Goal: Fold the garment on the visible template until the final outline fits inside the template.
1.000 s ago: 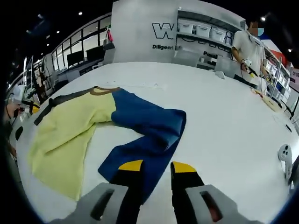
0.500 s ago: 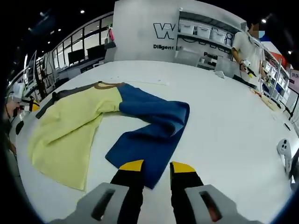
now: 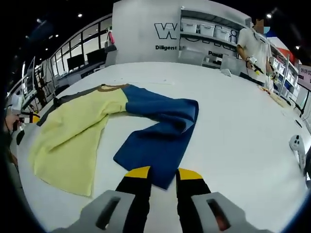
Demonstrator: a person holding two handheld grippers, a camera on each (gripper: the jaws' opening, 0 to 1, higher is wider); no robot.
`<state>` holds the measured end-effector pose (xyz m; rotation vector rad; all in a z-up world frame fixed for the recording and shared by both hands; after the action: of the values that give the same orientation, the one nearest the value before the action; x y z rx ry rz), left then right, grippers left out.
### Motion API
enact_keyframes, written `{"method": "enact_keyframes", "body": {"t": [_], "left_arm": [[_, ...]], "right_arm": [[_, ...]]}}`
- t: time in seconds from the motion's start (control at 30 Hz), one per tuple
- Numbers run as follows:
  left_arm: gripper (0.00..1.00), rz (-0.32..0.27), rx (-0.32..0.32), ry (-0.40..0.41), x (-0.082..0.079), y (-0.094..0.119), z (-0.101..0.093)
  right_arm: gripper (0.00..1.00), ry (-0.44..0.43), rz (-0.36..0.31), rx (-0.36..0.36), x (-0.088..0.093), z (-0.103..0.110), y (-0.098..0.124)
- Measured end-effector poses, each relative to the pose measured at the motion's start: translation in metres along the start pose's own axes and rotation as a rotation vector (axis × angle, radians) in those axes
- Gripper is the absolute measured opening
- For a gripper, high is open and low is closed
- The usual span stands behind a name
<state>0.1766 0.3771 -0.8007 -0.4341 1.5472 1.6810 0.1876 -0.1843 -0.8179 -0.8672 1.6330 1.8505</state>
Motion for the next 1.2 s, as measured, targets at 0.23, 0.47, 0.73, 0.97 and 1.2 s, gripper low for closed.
{"method": "enact_keyframes", "body": {"t": [0.23,0.47,0.73,0.97,1.2], "left_arm": [[0.17,0.000,-0.016,0.047,0.0044,-0.0005,0.0014],[0.15,-0.001,-0.019,0.082,0.0050,-0.0019,-0.0001],[0.14,-0.015,-0.020,0.134,0.0073,-0.0022,0.0003],[0.07,-0.022,-0.014,0.153,0.0071,-0.0028,-0.0028],[0.04,-0.012,-0.020,0.137,0.0060,-0.0034,-0.0044]], "right_arm": [[0.14,-0.005,0.004,0.003,0.0008,0.0002,0.0005],[0.13,-0.015,0.002,0.005,0.0009,0.0005,-0.0002],[0.14,-0.020,-0.001,0.006,0.0014,0.0009,-0.0003],[0.09,-0.021,0.001,0.003,0.0009,0.0026,-0.0013],[0.00,-0.040,0.006,0.022,-0.0004,0.0004,-0.0020]]}}
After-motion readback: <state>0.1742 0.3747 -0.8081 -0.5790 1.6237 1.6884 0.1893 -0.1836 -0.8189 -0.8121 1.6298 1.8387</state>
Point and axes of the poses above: the point that each gripper's makers call its tool centre point, and the gripper's own axes: y roughly backward along the fingers, z roughly to its left, x roughly out of its underside, the point moved 5 cm from there along y, roughly backward along the fingers, and after that the axes turned 6 degrees about -y, right-handed, at the moved point
